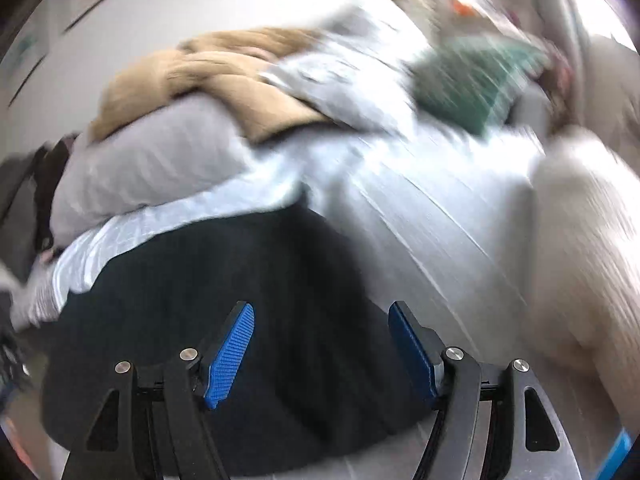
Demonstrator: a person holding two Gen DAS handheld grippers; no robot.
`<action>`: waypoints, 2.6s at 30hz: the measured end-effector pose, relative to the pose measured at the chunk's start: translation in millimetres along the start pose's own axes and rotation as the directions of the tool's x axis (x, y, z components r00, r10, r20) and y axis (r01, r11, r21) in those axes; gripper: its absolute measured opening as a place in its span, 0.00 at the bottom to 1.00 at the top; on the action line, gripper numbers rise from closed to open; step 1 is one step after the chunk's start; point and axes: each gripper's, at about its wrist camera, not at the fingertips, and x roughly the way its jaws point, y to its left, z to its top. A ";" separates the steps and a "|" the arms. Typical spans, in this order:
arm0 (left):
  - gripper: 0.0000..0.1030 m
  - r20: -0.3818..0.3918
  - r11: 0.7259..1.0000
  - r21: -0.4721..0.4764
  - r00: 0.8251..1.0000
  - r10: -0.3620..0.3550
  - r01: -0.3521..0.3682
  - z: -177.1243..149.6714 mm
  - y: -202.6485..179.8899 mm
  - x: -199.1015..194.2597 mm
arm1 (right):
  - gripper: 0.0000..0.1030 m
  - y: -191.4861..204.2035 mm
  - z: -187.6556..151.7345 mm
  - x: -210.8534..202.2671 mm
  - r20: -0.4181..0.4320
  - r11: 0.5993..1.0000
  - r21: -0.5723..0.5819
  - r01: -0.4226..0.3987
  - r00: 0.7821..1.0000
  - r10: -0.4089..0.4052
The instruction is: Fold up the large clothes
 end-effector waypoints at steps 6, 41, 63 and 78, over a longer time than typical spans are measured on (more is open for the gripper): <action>0.74 0.031 0.983 0.181 0.999 0.021 -0.026 21.0 -53.0 59.2 | 0.70 76.8 4.0 65.5 0.037 0.972 -0.232 0.027 0.999 -0.019; 0.76 -0.161 0.997 0.034 0.985 -0.058 0.064 23.8 0.7 82.1 | 0.71 35.7 30.5 98.9 -0.123 0.964 -0.266 0.005 0.992 -0.039; 0.87 -0.341 0.971 -0.238 0.936 -0.087 0.004 -48.1 62.4 -23.5 | 0.78 23.4 -32.0 24.1 -0.392 0.999 -0.001 -0.049 0.919 0.045; 0.82 -0.274 0.716 -0.690 0.878 -0.393 0.106 -106.1 88.5 38.2 | 0.78 93.2 -45.5 31.5 -0.436 0.981 -0.083 -0.175 0.892 0.122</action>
